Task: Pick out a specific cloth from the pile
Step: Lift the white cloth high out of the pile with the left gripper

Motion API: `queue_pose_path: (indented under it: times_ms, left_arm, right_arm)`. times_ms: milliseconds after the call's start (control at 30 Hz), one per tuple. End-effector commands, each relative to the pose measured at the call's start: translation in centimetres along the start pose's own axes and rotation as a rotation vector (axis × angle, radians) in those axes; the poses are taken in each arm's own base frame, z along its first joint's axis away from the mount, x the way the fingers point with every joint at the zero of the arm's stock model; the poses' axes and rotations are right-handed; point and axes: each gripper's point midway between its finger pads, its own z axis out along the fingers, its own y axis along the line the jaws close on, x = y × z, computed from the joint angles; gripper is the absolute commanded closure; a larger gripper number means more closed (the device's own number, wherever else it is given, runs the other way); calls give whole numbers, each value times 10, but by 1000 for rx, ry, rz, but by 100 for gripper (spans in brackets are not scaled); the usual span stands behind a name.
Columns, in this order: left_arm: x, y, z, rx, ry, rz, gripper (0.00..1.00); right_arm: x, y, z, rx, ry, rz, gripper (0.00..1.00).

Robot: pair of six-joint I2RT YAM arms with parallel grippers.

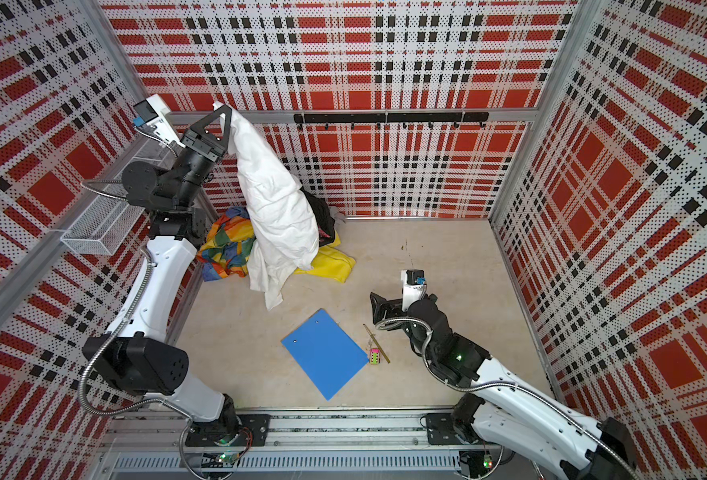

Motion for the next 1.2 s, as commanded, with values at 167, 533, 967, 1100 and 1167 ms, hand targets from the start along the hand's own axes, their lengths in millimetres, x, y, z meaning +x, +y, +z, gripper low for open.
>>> queue_pose_path:
  times_ms: [167, 533, 967, 1100, 1167]
  left_arm:
    - [-26, -53, 27, 125, -112, 76, 100]
    - [-63, -92, 49, 234, -306, 59, 100]
    - [-51, -106, 66, 246, -456, -57, 97]
    - [-33, -111, 74, 270, -445, -108, 98]
    - [-25, -111, 77, 270, -438, -127, 97]
  right_arm:
    - [-13, -1, -9, -1, -57, 22, 0]
    - [-26, -31, -30, 126, -135, 86, 0]
    - [-34, -61, -61, 224, -211, 160, 0]
    - [-34, -62, -63, 217, -211, 163, 0]
    - [-32, -61, -63, 210, -209, 162, 0]
